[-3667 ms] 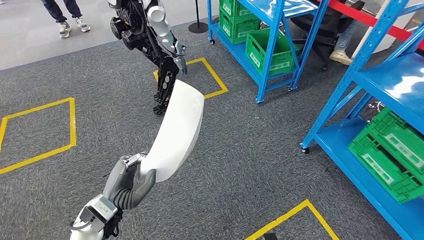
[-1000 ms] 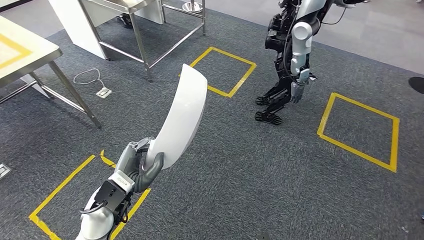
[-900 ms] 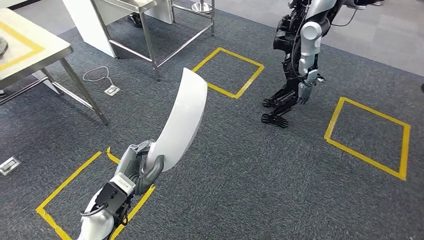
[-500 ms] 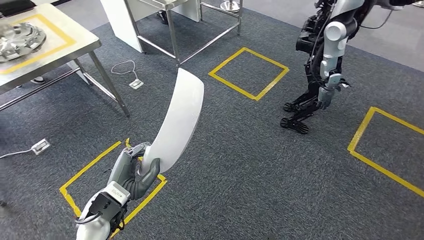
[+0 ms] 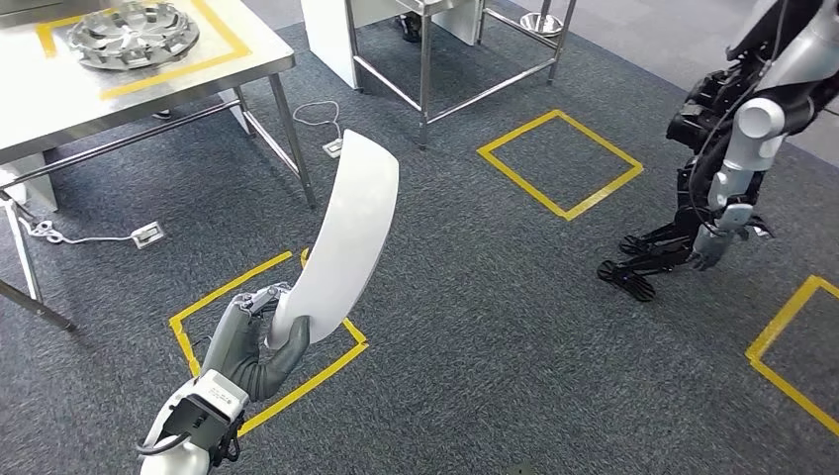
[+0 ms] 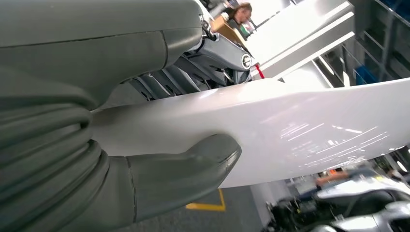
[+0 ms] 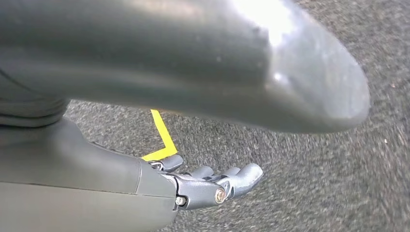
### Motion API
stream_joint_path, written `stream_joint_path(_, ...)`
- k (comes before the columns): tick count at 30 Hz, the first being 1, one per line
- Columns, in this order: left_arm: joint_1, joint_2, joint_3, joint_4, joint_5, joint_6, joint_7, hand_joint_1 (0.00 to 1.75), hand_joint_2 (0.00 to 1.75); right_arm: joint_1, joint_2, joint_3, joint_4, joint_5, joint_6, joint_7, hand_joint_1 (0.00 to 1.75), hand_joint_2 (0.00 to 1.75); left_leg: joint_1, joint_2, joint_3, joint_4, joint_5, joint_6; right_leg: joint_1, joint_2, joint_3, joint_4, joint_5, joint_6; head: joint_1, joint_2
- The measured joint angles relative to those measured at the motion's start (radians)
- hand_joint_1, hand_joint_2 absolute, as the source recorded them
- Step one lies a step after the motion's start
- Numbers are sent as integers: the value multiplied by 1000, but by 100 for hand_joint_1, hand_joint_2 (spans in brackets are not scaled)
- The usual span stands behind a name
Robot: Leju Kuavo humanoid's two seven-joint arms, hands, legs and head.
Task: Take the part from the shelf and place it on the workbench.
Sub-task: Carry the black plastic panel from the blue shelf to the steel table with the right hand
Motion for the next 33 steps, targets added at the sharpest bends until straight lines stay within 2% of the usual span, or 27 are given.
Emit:
stream_joint_path(1,3,0,0,-1,-1,1,1,175,175,1,0,0,0,2,0,0,0,0,0,-13,-2,2,0,1,0,2,-25,47,-12,1,0,0)
stream_joint_path(2,7,0,0,-2,-3,3,3,175,175,2,0,1,0,4,1,0,0,0,0,-28,-3,4,0,1,-1,3,-34,60,-5,1,0,0)
stream_joint_path(3,10,0,0,-5,-5,5,5,175,175,1,-1,1,0,6,2,0,0,0,0,-42,-4,6,0,0,-3,4,-26,36,18,0,1,0)
stream_joint_path(4,11,0,0,-8,-7,7,7,175,175,1,-2,2,0,8,3,0,0,0,1,-56,-4,9,0,-2,-5,11,-1,-20,54,-1,1,0)
stream_joint_path(5,12,0,0,-12,-9,9,9,175,175,0,-3,3,0,9,4,0,0,0,2,-69,-5,11,0,-6,-7,24,33,-93,91,-2,1,0)
stream_joint_path(6,12,0,0,-16,-10,10,12,175,175,-2,-5,3,0,9,6,-1,0,0,4,-81,-5,12,0,-11,-9,49,62,-155,114,-3,1,0)
stream_joint_path(7,12,0,0,-19,-10,10,15,175,175,-3,-6,3,0,9,9,-2,0,0,5,-92,-8,13,1,-19,-9,74,82,-200,127,-4,1,0)
stream_joint_path(9,11,0,0,-22,-8,6,18,175,175,-4,-8,3,0,7,13,-3,0,0,8,-111,-14,9,7,-37,-5,97,90,-223,128,-13,2,0)
stream_joint_path(11,11,2,0,-23,-3,0,19,175,175,-4,-9,4,0,3,15,-3,0,0,11,-124,-22,5,13,-52,-3,75,90,-229,135,-28,3,0)
stream_joint_path(12,10,3,0,-23,0,-2,18,175,175,-4,-9,3,0,2,15,-3,0,0,9,-108,-28,12,8,-57,-4,62,91,-232,137,-37,1,0)
stream_joint_path(13,9,4,0,-23,2,-4,17,175,175,-4,-9,3,0,1,15,-3,0,0,7,-80,-41,37,-8,-60,-5,47,91,-235,140,-45,-3,0)
stream_joint_path(15,7,6,0,-21,4,-7,16,175,175,-2,-10,3,0,0,15,-3,0,0,2,-13,-90,145,-69,-63,-1,17,90,-237,140,-55,-9,0)
stream_joint_path(16,6,7,0,-20,4,-8,16,175,175,0,-10,3,0,0,15,-3,0,0,2,3,-121,211,-100,-64,2,1,89,-237,139,-58,-11,0)
stream_joint_path(17,7,8,0,-18,4,-8,16,175,175,2,-10,3,0,-1,15,-3,0,0,2,10,-141,261,-118,-64,5,-16,88,-236,139,-59,-11,0)
stream_joint_path(18,8,9,0,-16,4,-8,16,175,175,2,-10,3,0,-1,15,-3,0,0,2,14,-145,279,-119,-63,7,-32,88,-236,138,-60,-11,0)
stream_joint_path(19,8,9,0,-15,4,-8,16,175,175,2,-11,3,0,-2,15,-3,0,0,1,18,-129,258,-102,-60,9,-47,88,-236,138,-60,-11,0)
stream_joint_path(20,8,10,0,-15,4,-8,16,175,175,1,-11,3,0,-2,15,-3,0,0,0,29,-93,200,-73,-55,11,-60,89,-236,137,-60,-11,0)
stream_joint_path(21,8,10,0,-16,4,-8,16,175,175,0,-11,3,0,-2,15,-3,0,0,-5,53,-51,126,-50,-47,14,-72,91,-236,136,-60,-11,0)
stream_joint_path(23,7,10,0,-16,4,-8,15,175,175,-2,-11,3,0,-2,16,-3,0,0,-15,90,7,22,-23,-30,18,-92,94,-235,134,-54,-10,0)
stream_joint_path(24,6,10,0,-17,4,-8,15,175,175,-3,-11,3,0,-2,16,-3,0,0,-19,95,15,4,-22,-24,19,-102,96,-235,133,-49,-9,0)
stream_joint_path(26,7,10,0,-17,4,-8,15,175,175,-5,-11,3,0,-2,16,-3,0,0,-18,71,13,0,-16,-13,18,-120,100,-237,132,-37,-9,0)
stream_joint_path(27,8,10,0,-17,5,-8,14,175,175,-6,-11,3,0,-2,16,-3,0,0,-16,60,14,-5,-12,-8,16,-112,101,-232,127,-31,-8,0)
stream_joint_path(29,4,9,0,-17,10,-8,12,175,175,-7,-11,3,0,-3,15,-2,0,0,-7,37,18,-14,-2,2,12,-60,79,-173,87,-19,-5,0)
stream_joint_path(30,1,8,0,-14,13,-9,11,175,175,-6,-11,3,0,-4,14,-2,0,0,-6,27,16,-15,0,5,8,-28,53,-115,56,-15,-3,0)
stream_joint_path(31,-2,7,0,-11,16,-11,11,175,175,-4,-11,3,0,-5,13,-1,0,0,-5,15,13,-15,1,7,6,-9,20,-46,23,-11,-1,0)
stream_joint_path(32,-4,7,0,-6,18,-12,10,175,175,-2,-11,3,0,-5,13,0,0,0,-5,2,11,-13,2,8,4,-1,-10,13,1,-8,0,0)
stream_joint_path(33,-5,7,0,-1,19,-12,9,175,175,0,-12,3,0,-5,12,0,0,0,-4,-11,9,-11,2,8,2,1,-29,46,-4,-6,0,0)
